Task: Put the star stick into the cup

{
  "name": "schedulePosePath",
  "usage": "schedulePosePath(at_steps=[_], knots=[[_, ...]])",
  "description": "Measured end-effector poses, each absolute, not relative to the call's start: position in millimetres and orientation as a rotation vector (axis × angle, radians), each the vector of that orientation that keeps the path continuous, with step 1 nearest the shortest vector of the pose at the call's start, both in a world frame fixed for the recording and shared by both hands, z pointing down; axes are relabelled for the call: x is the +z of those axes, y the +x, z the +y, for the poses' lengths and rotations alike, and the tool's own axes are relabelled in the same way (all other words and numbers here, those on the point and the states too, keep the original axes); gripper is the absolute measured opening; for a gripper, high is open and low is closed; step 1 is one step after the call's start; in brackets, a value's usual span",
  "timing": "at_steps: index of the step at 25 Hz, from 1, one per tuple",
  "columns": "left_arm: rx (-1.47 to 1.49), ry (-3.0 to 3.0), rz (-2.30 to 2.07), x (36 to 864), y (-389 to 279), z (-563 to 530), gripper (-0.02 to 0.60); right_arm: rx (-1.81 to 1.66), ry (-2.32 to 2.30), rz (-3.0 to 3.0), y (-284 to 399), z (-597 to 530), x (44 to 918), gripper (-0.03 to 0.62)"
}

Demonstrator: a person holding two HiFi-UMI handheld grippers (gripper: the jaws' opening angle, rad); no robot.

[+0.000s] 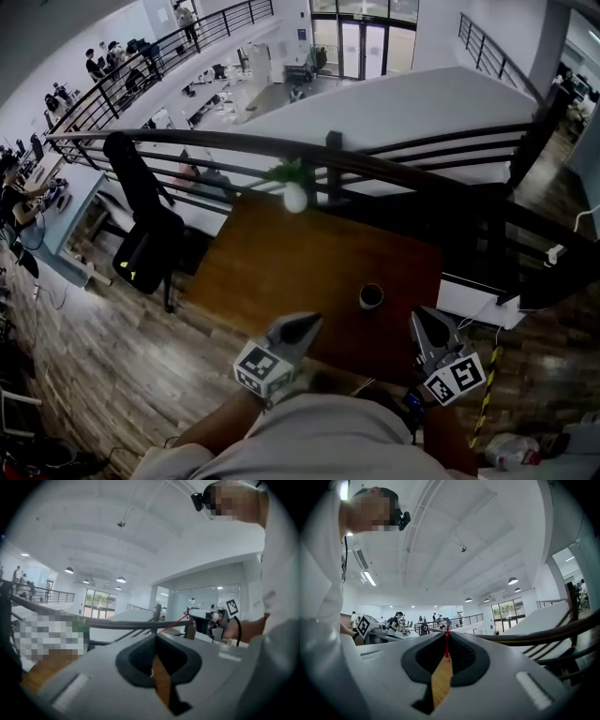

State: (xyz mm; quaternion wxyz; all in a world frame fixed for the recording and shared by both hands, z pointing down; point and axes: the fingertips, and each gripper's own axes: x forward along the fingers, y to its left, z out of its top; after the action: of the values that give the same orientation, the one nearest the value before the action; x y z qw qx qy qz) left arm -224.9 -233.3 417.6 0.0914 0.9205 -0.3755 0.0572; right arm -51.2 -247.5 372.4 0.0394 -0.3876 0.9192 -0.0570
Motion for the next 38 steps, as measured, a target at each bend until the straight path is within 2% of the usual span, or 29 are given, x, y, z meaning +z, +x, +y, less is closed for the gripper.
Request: schedulePosePath(at_steps=[9,20,38], knots=[[0.155,2.731,-1.058,426.7,-243.3,-260.1,0.003,-0.204,-1.252,2.798,-67.9,-267.5,387.0,0.023],[0.226,2.716,-1.005,450.8,-199.6,-303.2,0.003,-0.288,-1.299,2.806,-30.3,-299.6,410.3,0.023],[0.376,2.583,-0.983,553.6,-136.6,-367.0,0.003,-0.578,-1.260,2.871,26.6,-364.9,534.5,0.023]])
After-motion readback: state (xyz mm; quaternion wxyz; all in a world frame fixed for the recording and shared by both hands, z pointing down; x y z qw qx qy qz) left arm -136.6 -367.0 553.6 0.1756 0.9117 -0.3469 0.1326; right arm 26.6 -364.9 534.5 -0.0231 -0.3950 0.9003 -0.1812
